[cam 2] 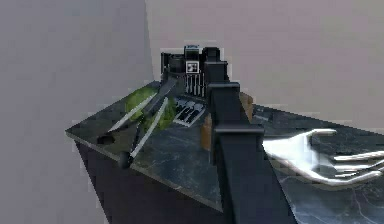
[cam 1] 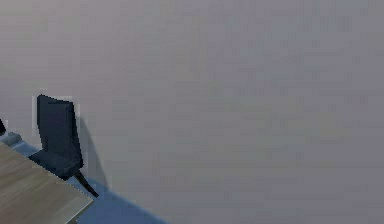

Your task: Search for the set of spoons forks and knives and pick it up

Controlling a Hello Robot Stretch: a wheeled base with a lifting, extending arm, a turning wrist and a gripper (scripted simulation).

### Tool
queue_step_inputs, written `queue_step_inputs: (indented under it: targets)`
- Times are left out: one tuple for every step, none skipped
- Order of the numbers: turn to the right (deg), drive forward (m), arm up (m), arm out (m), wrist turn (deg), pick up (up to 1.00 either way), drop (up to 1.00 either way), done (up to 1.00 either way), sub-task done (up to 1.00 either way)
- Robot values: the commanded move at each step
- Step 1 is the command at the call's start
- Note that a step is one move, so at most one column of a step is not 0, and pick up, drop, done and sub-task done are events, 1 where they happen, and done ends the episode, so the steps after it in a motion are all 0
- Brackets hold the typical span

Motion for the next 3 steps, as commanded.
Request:
queue_step_inputs:
  targets:
    - [0.0, 0.0, 0.0, 0.0, 45.0, 0.0, 0.0, 0.0, 0.0]
    - [0.0, 0.0, 0.0, 0.0, 45.0, 0.0, 0.0, 0.0, 0.0]
    - [0.0, 0.0, 0.0, 0.0, 45.0, 0.0, 0.0, 0.0, 0.0]
